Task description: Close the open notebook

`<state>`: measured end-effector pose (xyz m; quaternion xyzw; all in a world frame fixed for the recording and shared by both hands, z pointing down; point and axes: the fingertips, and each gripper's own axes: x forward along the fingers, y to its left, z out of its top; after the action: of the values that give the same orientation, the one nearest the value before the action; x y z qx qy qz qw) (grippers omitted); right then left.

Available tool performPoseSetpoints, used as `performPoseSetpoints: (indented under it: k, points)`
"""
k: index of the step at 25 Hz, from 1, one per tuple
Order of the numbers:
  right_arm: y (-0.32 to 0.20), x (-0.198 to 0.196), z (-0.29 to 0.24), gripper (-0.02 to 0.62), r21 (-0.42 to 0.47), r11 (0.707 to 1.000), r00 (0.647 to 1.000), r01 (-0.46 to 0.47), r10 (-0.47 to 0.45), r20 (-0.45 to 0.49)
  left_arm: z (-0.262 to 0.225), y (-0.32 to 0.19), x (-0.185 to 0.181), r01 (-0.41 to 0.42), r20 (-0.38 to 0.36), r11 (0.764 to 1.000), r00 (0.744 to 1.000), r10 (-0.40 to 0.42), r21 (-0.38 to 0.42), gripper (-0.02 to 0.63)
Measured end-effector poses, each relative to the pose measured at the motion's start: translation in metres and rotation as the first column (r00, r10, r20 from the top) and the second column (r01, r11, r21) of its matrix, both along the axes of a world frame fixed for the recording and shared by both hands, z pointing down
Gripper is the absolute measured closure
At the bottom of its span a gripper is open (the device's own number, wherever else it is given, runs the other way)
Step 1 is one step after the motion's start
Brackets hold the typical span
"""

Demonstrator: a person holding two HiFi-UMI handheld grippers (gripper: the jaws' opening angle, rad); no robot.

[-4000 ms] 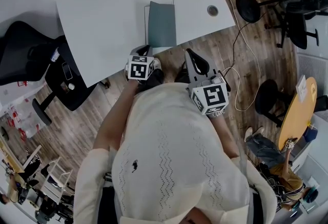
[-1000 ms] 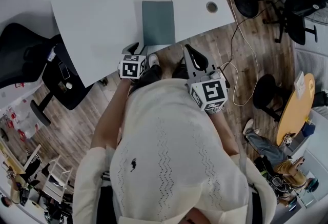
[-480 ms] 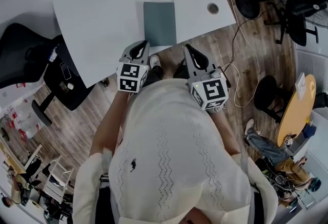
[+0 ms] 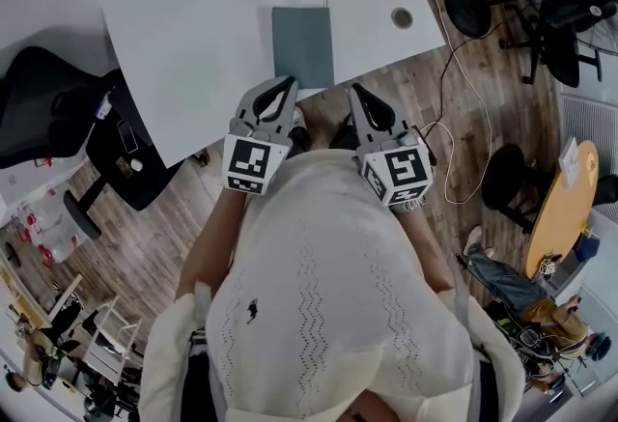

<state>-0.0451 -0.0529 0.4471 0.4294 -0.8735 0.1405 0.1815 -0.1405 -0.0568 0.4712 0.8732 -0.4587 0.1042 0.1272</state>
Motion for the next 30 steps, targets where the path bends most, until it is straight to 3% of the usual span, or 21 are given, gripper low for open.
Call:
performPoseSetpoints:
  k: [6,13,22,30]
  points:
    - [-0.004,0.001,-0.005,0.594,0.020,1.000,1.000,-0.011,0.011,0.013,-0.035,-0.002,-0.003,0.029,-0.069,0.997,0.997,-0.024,0.073,0.594]
    - [-0.008,0.012,-0.027,0.594,0.078,0.996,0.998,-0.044,0.040,0.051,-0.091,-0.007,-0.005,0.070,-0.170,0.977,0.985,-0.036,0.200,0.594]
    - [-0.019,0.028,-0.078,0.594,0.194,0.975,0.988,-0.111,0.087,0.129,-0.123,-0.005,-0.002,0.031,-0.048,0.951,0.999,-0.017,0.307,0.594]
    - [-0.021,0.033,-0.124,0.594,0.297,0.950,0.987,-0.099,0.057,0.148,-0.138,-0.010,-0.021,0.104,-0.109,0.949,0.991,-0.074,0.299,0.594]
